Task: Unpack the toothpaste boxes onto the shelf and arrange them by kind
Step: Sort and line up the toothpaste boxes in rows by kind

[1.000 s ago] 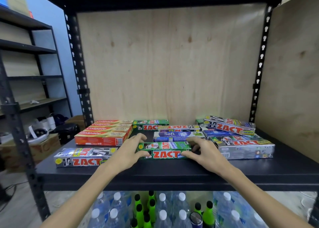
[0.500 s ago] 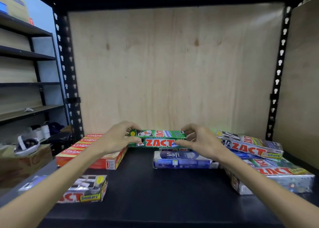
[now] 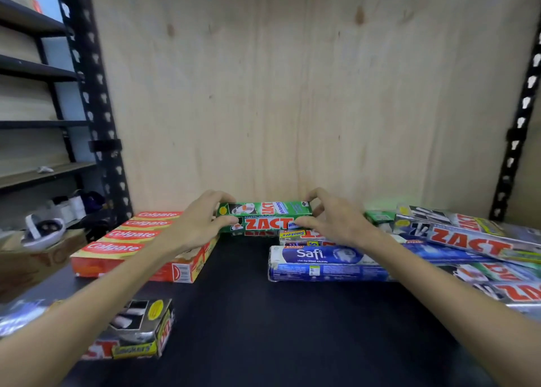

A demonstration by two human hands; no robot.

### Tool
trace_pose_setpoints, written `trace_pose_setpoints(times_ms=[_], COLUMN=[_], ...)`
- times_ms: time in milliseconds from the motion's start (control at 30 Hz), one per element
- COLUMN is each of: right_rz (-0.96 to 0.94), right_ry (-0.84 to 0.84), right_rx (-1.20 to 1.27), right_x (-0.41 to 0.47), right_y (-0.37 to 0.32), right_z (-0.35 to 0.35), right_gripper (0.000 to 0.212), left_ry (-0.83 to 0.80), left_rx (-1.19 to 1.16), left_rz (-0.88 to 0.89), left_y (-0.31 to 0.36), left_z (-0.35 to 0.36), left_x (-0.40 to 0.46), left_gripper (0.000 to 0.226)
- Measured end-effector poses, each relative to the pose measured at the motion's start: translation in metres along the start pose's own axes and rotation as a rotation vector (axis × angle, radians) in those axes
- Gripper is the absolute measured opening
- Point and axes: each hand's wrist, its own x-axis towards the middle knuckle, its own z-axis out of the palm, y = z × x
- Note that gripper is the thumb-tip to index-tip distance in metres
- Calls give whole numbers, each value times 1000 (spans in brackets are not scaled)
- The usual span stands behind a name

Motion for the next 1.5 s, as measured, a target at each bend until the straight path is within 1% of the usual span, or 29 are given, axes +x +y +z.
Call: trace_pose_setpoints(times_ms=[67, 167, 233, 400, 500, 600, 667, 867, 1067, 1200, 1367, 1500], right_rz=[22, 54, 65, 118, 128, 115, 86, 37, -16, -43, -44, -40], right_ry=[-32, -77, -112, -257, -291, -314, -298, -244, -122, -111, -98, -98], right_rx=[-28, 19, -19, -41, -52, -48, -50, -115, -111, -129, -92, -104], right_x=[2, 1, 1, -4, -5, 2, 9, 18, 21, 20, 21, 19], right_y=[3, 9, 11, 10, 11, 11, 10, 8, 11, 9, 8, 8], right_z=[-1, -2, -6, -21, -23, -22, -20, -8, 3, 6, 12, 14], right_gripper=[48, 49, 51, 52, 50, 41, 36, 43, 43, 46, 46, 47], left_ry=[-28, -53, -65, -105, -110, -121, -153, -170, -166, -152, -147, -140], left_rx=[23, 26, 16, 8, 41, 75, 124, 180, 231, 256, 237, 246], left_rz=[-1, 1, -2, 16, 31, 17, -1, -14, -3, -20, -42, -32], left_y=[-2, -2, 0, 1, 2, 0, -2, -4, -1, -1, 1, 2], left_z=[1, 1, -1, 1, 4, 3, 3, 8, 6, 3, 0, 0], left_x=[0, 0, -1, -8, -8, -5, -4, -2, -5, -5, -5, -9], left_gripper=[37, 36, 36, 33, 36, 38, 40, 43, 47, 47, 49, 49])
